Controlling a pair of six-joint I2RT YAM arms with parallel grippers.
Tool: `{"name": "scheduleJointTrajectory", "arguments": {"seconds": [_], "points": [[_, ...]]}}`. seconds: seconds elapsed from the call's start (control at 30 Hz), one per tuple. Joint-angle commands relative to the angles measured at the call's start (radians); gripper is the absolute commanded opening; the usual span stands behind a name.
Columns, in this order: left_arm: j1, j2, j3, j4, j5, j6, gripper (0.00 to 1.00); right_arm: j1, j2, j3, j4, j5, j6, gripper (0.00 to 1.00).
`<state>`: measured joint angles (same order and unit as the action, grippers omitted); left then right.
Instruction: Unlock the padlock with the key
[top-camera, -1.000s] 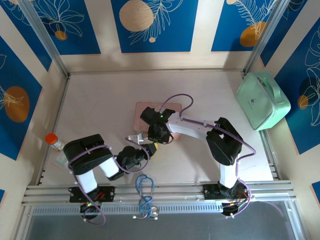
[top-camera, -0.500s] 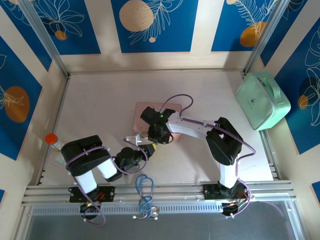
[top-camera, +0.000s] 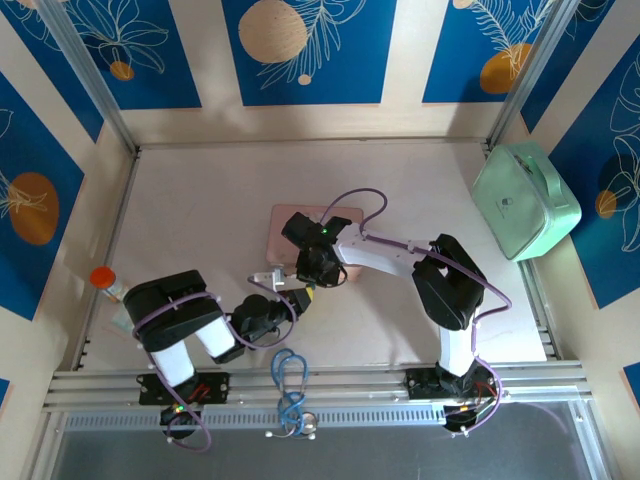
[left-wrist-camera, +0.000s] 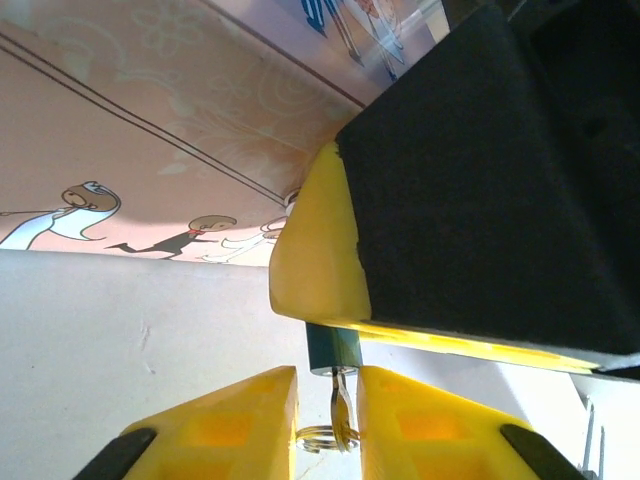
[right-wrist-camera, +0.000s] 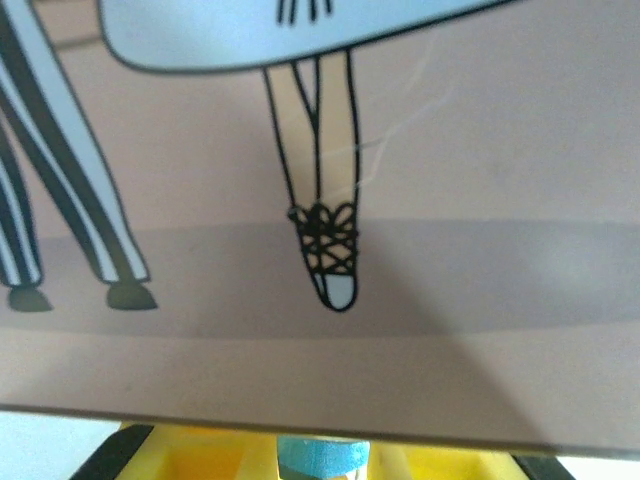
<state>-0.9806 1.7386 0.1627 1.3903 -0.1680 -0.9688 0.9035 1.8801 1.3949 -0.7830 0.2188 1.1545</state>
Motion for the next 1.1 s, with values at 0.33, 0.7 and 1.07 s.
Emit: {"name": "scheduleJointTrajectory", "arguments": {"seconds": [0.33,0.7,1.07], "points": [[-0.015,0.025,0.031,-0.003,-0.020,0.006,0.01,0.023,0.017,0.001,-0.036,-0.076,0.049,0.00],[-0.090,-0.314,0.176,-0.683,-0.224,0.232,0.00,0.019,0.011,-0.029,-0.049,-0.140,0.095,0.00],[-0.196,-0.257,0.250,-0.709,-0.325,0.355,0.00,-0.003,-0.007,-0.048,-0.023,-0.162,0.088,0.00]]}}
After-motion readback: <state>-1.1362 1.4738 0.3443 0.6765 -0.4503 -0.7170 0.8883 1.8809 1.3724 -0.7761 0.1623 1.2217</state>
